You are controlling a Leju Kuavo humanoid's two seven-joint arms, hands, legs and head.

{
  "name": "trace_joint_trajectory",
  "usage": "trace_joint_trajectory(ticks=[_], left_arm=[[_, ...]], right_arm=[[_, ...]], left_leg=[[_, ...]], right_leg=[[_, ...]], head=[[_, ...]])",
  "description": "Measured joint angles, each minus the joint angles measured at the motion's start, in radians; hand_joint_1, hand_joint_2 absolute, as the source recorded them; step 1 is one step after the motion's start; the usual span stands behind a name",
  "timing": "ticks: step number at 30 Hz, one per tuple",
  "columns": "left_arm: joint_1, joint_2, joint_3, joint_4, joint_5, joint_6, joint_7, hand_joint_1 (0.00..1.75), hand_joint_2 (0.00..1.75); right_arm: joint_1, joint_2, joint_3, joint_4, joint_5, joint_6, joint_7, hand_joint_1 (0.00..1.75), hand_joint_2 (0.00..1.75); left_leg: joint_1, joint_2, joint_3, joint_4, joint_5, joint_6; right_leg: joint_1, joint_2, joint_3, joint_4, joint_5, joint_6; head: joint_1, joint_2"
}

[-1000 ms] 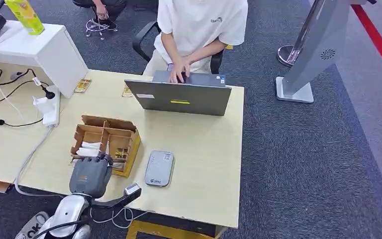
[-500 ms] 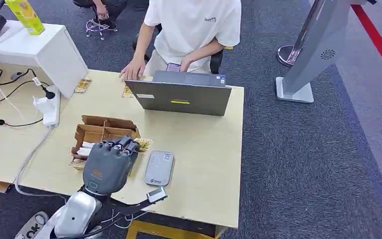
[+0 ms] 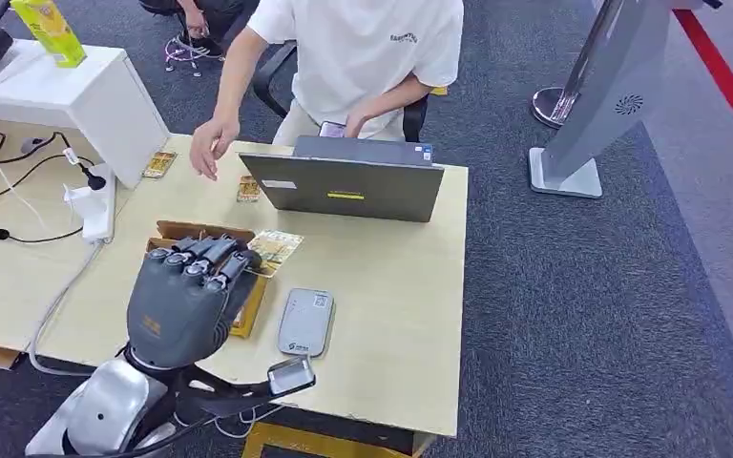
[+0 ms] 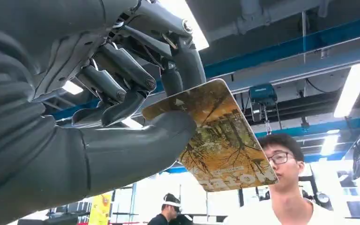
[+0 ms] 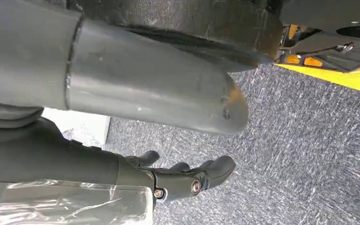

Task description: Pass the card to the sensor for recognition and then transmit it.

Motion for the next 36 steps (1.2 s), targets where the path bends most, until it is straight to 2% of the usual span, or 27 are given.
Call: trace_joint_trajectory(ticks=[3, 5, 8, 14, 17, 21, 22, 26, 36], left_arm=[[-0.028, 0.000, 0.000, 0.004, -0.007, -0.003, 0.029, 1.75, 1.75], [-0.084, -0.002, 0.011, 0.049, -0.014, -0.006, 0.034, 1.75, 1.75], [-0.175, -0.004, 0.064, 0.183, -0.058, -0.001, 0.033, 1.75, 1.75], [-0.306, 0.010, 0.183, 0.511, -0.093, 0.058, 0.037, 1.75, 1.75], [-0.334, 0.014, 0.208, 0.603, -0.095, 0.071, 0.038, 1.75, 1.75], [-0.344, 0.016, 0.228, 0.666, -0.096, 0.072, 0.048, 1.75, 1.75], [-0.344, 0.017, 0.229, 0.676, -0.096, 0.071, 0.058, 0.00, 1.75], [-0.344, 0.019, 0.230, 0.701, -0.096, 0.069, 0.079, 0.00, 1.75], [-0.329, 0.029, 0.250, 0.728, -0.096, 0.077, 0.069, 0.00, 1.75]], right_arm=[[0.000, 0.000, 0.000, 0.000, 0.016, 0.000, 0.006, 0.00, 0.00], [-0.002, 0.000, 0.002, 0.000, 0.032, 0.000, 0.008, 0.00, 0.00], [-0.003, 0.000, 0.011, 0.000, 0.057, 0.000, 0.003, 0.00, 0.00], [-0.003, 0.000, 0.028, 0.000, 0.079, 0.000, 0.003, 0.00, 0.00], [-0.003, 0.000, 0.033, 0.000, 0.079, 0.000, 0.010, 0.00, 0.00], [-0.003, 0.000, 0.038, 0.000, 0.080, 0.000, 0.016, 0.00, 0.00], [-0.002, 0.000, 0.039, 0.000, 0.080, 0.000, 0.017, 0.00, 0.00], [-0.002, 0.000, 0.040, 0.000, 0.082, 0.000, 0.020, 0.00, 0.00], [-0.002, 0.000, 0.044, 0.000, 0.086, 0.000, 0.013, 0.00, 0.00]], left_leg=[[0.000, -0.001, 0.000, 0.000, 0.000, 0.000], [0.000, -0.003, 0.000, 0.000, 0.000, 0.000], [0.000, -0.002, 0.000, 0.000, 0.002, -0.001], [0.001, 0.000, 0.001, 0.000, 0.005, -0.003], [0.001, 0.000, 0.001, 0.000, 0.004, -0.003], [0.001, 0.000, 0.000, 0.000, 0.004, -0.003], [0.001, 0.000, 0.000, 0.000, 0.004, -0.002], [0.001, 0.000, -0.001, 0.000, 0.004, -0.002], [0.001, 0.000, -0.001, 0.000, 0.004, -0.002]], right_leg=[[0.000, -0.001, 0.000, 0.000, 0.000, 0.000], [0.000, -0.002, 0.001, 0.000, 0.000, 0.000], [0.000, -0.002, 0.000, 0.000, 0.002, -0.002], [0.000, 0.001, 0.000, 0.001, 0.003, -0.003], [0.000, 0.000, 0.000, 0.001, 0.003, -0.003], [0.000, 0.001, 0.000, 0.001, 0.003, -0.003], [0.000, 0.001, -0.001, 0.001, 0.003, -0.003], [0.000, 0.001, -0.001, 0.001, 0.003, -0.003], [0.000, 0.000, -0.001, 0.001, 0.003, -0.003]], head=[[0.000, 0.000], [0.000, 0.000], [0.000, 0.000], [-0.001, 0.000], [-0.001, 0.000], [-0.001, 0.000], [-0.001, 0.000], [-0.001, 0.000], [-0.001, 0.000]])
